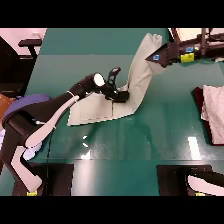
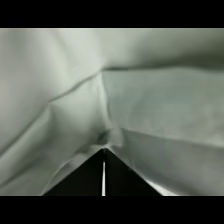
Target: Fold the shirts.
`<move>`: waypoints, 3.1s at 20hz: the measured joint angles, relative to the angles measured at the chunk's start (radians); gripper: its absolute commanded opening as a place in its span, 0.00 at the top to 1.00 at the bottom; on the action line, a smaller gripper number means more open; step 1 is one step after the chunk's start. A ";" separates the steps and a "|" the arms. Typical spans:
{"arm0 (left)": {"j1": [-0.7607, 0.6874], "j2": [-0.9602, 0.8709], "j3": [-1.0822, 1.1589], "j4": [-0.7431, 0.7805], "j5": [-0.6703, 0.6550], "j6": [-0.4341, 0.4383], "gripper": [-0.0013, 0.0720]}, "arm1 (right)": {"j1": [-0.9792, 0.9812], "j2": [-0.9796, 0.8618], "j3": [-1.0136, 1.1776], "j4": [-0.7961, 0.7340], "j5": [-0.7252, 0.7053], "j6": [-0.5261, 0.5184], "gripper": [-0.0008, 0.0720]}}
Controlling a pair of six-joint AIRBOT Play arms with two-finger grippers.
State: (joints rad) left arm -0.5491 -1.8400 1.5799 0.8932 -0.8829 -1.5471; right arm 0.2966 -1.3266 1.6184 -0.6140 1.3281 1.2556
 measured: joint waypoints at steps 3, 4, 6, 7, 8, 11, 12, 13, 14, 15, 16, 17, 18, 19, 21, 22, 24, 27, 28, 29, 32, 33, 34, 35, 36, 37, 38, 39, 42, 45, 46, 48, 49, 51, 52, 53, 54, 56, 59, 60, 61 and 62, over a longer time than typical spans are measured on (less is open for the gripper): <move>0.088 0.107 0.017 0.072 -0.028 0.000 0.95 | 0.084 -0.016 0.002 0.011 -0.054 0.000 0.96; 0.127 0.155 0.021 0.100 -0.031 0.000 0.95 | 0.124 -0.029 0.002 0.013 -0.078 0.000 0.96; 0.220 0.267 0.024 0.164 -0.052 0.000 0.95 | 0.225 -0.069 0.002 0.017 -0.147 0.000 0.96; 0.272 0.328 0.025 0.198 -0.056 0.001 0.95 | 0.282 -0.097 0.002 0.024 -0.194 -0.001 0.85; 0.322 0.384 0.026 0.228 -0.061 0.001 0.95 | 0.346 -0.132 0.002 0.039 -0.250 -0.015 0.65; 0.457 0.535 0.027 0.308 -0.075 0.002 0.95 | 0.516 -0.263 0.039 0.101 -0.401 -0.087 0.19; 0.495 0.571 0.028 0.327 -0.080 0.002 0.95 | 0.558 -0.314 0.068 0.113 -0.428 -0.103 0.21; 0.529 0.602 0.028 0.342 -0.090 0.002 0.95 | 0.585 -0.357 0.100 0.119 -0.432 -0.116 0.31; 0.560 0.628 0.028 0.355 -0.100 0.003 0.95 | 0.601 -0.398 0.134 0.126 -0.425 -0.126 0.35; 0.582 0.646 0.028 0.359 -0.113 0.003 0.95 | 0.604 -0.426 0.159 0.127 -0.401 -0.134 0.35; 0.598 0.657 0.027 0.365 -0.132 0.005 0.95 | 0.597 -0.449 0.180 0.127 -0.373 -0.136 0.35; 0.612 0.667 0.027 0.372 -0.149 0.010 0.95 | 0.578 -0.463 0.194 0.116 -0.341 -0.133 0.35; 0.621 0.674 0.027 0.375 -0.161 0.016 0.95 | 0.554 -0.470 0.198 0.094 -0.310 -0.119 0.35; 0.627 0.678 0.027 0.377 -0.174 0.021 0.95 | 0.523 -0.472 0.192 0.063 -0.277 -0.105 0.35; 0.636 0.685 0.027 0.378 -0.190 0.028 0.95 | 0.443 -0.451 0.138 -0.003 -0.224 -0.072 0.35; 0.638 0.686 0.027 0.380 -0.196 0.030 0.95 | 0.396 -0.430 0.091 -0.030 -0.207 -0.057 0.35; 0.641 0.689 0.027 0.380 -0.211 0.033 0.95 | 0.296 -0.381 -0.023 -0.079 -0.182 -0.026 0.35; 0.643 0.690 0.027 0.379 -0.221 0.034 0.95 | 0.153 -0.316 -0.203 -0.115 -0.172 0.002 0.07; 0.643 0.690 0.027 0.377 -0.222 0.035 0.95 | 0.113 -0.307 -0.256 -0.122 -0.167 0.014 0.07; 0.644 0.690 0.027 0.372 -0.224 0.035 0.95 | 0.082 -0.304 -0.295 -0.123 -0.165 0.018 0.07; 0.644 0.682 0.026 0.342 -0.227 0.037 0.95 | 0.034 -0.331 -0.365 -0.118 -0.164 0.028 0.13; 0.644 0.681 0.024 0.334 -0.226 0.037 0.95 | 0.032 -0.346 -0.376 -0.100 -0.166 0.030 0.14; 0.644 0.679 0.020 0.326 -0.226 0.037 0.95 | 0.033 -0.363 -0.385 -0.078 -0.174 0.033 0.15; 0.644 0.677 0.018 0.320 -0.227 0.037 0.95 | 0.040 -0.381 -0.387 -0.048 -0.184 0.031 0.15; 0.644 0.674 0.016 0.314 -0.227 0.037 0.95 | 0.052 -0.399 -0.382 -0.022 -0.192 0.026 0.23; 0.643 0.672 0.016 0.309 -0.228 0.037 0.95 | 0.068 -0.422 -0.369 -0.007 -0.196 0.024 0.29; 0.644 0.669 0.014 0.303 -0.229 0.037 0.95 | 0.085 -0.443 -0.349 0.000 -0.200 0.023 0.33; 0.644 0.668 0.014 0.296 -0.229 0.037 0.95 | 0.105 -0.466 -0.320 0.006 -0.208 0.020 0.43; 0.634 0.663 0.013 0.265 -0.229 0.037 0.95 | 0.161 -0.528 -0.225 -0.008 -0.238 0.017 0.95; 0.589 0.661 0.013 0.250 -0.228 0.050 0.95 | 0.194 -0.563 -0.127 0.002 -0.248 0.016 0.96; 0.566 0.661 0.013 0.249 -0.228 0.053 0.95 | 0.193 -0.565 -0.102 0.001 -0.245 0.016 0.96; 0.521 0.661 0.013 0.246 -0.227 0.057 0.95 | 0.169 -0.548 -0.065 -0.015 -0.250 0.018 0.96; 0.500 0.661 0.013 0.246 -0.227 0.059 0.95 | 0.143 -0.527 -0.053 -0.040 -0.249 0.027 0.96; 0.460 0.661 0.013 0.243 -0.226 0.061 0.95 | 0.069 -0.471 -0.039 -0.116 -0.248 0.065 0.96; 0.445 0.661 0.013 0.242 -0.226 0.062 0.95 | 0.019 -0.435 -0.035 -0.162 -0.244 0.087 0.96; 0.435 0.661 0.013 0.243 -0.225 0.063 0.95 | -0.032 -0.399 -0.032 -0.203 -0.239 0.106 0.96; 0.427 0.661 0.013 0.243 -0.225 0.063 0.95 | -0.094 -0.360 -0.030 -0.246 -0.235 0.127 0.96; 0.415 0.661 0.013 0.243 -0.225 0.063 0.95 | -0.219 -0.286 -0.027 -0.312 -0.227 0.161 0.96; 0.409 0.661 0.013 0.243 -0.224 0.063 0.95 | -0.429 -0.187 -0.026 -0.389 -0.212 0.202 0.96; 0.407 0.661 0.013 0.242 -0.224 0.062 0.95 | -0.500 -0.161 -0.025 -0.408 -0.206 0.211 0.96; 0.406 0.661 0.013 0.241 -0.220 0.061 0.95 | -0.563 -0.142 -0.025 -0.419 -0.201 0.223 0.96; 0.405 0.661 0.013 0.239 -0.217 0.060 0.95 | -0.621 -0.128 -0.025 -0.428 -0.194 0.229 0.96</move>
State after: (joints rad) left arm -0.1440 -1.1786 1.5925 1.1320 -1.1004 -1.4872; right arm -0.3248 -1.4548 1.5932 -1.0416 1.1339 1.4849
